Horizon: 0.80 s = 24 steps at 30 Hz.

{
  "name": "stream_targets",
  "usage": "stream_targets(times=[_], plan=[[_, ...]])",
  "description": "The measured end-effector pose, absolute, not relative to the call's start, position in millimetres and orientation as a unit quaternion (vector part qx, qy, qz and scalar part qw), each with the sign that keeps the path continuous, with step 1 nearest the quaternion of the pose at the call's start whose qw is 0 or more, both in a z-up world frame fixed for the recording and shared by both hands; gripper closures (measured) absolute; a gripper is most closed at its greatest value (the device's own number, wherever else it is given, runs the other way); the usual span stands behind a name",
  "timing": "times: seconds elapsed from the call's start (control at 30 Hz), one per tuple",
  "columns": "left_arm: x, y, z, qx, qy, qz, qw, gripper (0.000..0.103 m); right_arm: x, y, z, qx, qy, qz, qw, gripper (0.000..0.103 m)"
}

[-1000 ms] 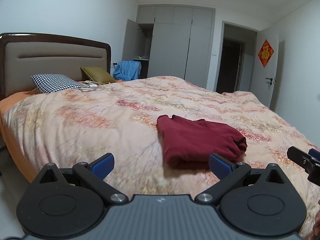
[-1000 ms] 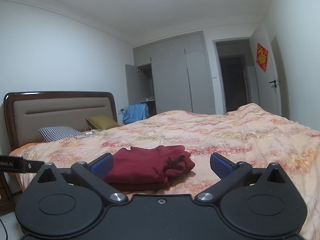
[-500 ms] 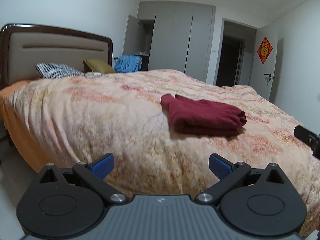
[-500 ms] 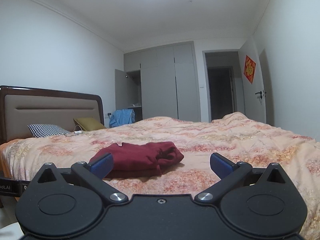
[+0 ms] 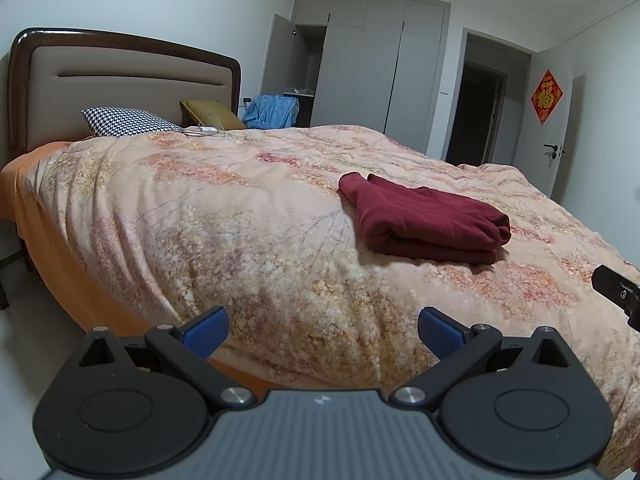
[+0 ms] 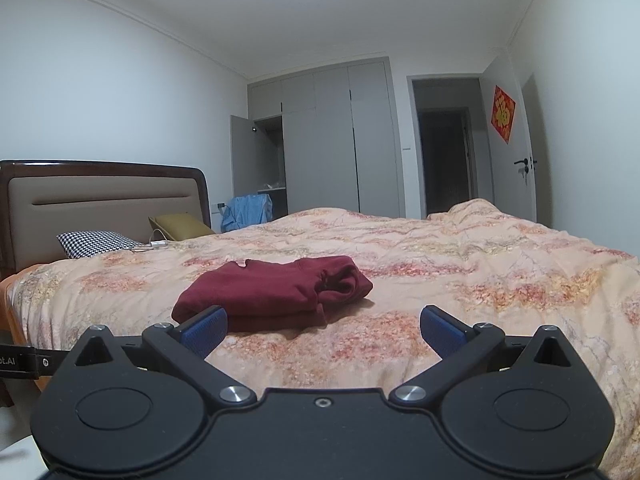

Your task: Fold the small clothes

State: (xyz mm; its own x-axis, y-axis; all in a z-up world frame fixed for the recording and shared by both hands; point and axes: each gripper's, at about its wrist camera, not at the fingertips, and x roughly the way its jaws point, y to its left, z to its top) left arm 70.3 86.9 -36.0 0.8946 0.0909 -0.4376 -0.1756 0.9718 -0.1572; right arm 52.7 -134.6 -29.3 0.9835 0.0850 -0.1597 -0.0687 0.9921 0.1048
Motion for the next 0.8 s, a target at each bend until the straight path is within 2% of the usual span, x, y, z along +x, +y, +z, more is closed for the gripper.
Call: stream_targets(times=[0.8], plan=[[71.0,86.2,-38.7,-0.096,0.223,0.068,0.968,0.0,55.6,-136.8,-31.1,0.056,0.092,0.037,0.993,0.0]])
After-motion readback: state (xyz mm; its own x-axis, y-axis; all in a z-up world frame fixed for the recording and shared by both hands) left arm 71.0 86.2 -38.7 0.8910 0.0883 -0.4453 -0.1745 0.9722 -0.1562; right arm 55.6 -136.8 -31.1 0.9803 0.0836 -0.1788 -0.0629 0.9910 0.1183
